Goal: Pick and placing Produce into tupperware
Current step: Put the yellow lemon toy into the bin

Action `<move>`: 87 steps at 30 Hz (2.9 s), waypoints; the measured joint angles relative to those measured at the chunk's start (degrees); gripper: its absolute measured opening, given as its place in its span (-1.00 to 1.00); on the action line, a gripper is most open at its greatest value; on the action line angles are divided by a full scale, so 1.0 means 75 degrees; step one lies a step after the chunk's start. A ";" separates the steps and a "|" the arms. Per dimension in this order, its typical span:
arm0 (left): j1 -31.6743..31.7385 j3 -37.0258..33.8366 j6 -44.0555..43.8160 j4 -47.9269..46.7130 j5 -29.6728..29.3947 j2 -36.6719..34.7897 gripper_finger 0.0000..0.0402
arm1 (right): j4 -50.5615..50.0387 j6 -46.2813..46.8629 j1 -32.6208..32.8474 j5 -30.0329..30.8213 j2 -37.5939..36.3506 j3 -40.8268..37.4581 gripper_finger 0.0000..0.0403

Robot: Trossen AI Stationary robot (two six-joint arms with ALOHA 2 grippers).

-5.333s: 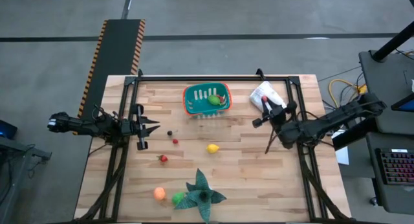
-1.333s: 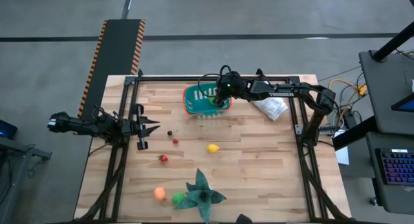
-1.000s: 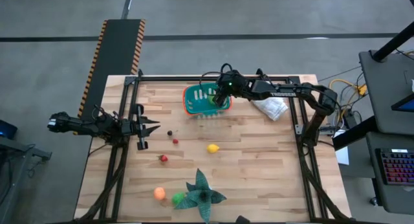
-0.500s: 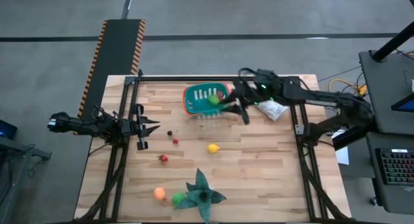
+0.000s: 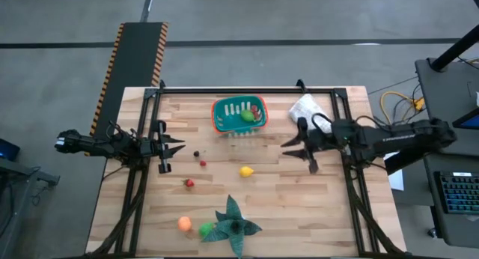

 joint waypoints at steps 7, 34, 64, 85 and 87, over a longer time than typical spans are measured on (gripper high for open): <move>0.0000 -0.0002 -0.0740 -0.0147 0.0001 0.0082 -0.77 | 0.0643 -0.0190 0.0832 0.1326 -0.1349 -0.1421 -0.50; 0.0002 -0.0002 -0.0799 -0.0001 0.0002 0.0102 -0.77 | 0.0800 0.0519 0.0868 0.1711 -0.0609 -0.2111 0.17; 0.0001 -0.0002 -0.0809 -0.0003 0.0003 0.0102 -0.77 | 0.2002 0.0748 0.0868 0.2192 0.6765 0.0441 0.61; 0.0000 -0.0002 -0.0808 -0.0031 0.0001 0.0131 -0.77 | 0.3587 0.0397 0.0868 0.2022 0.7990 0.0992 0.61; 0.0002 -0.0002 -0.0808 -0.0023 0.0003 0.0146 -0.77 | 0.3573 0.0319 0.0868 0.2029 0.8057 0.1102 0.61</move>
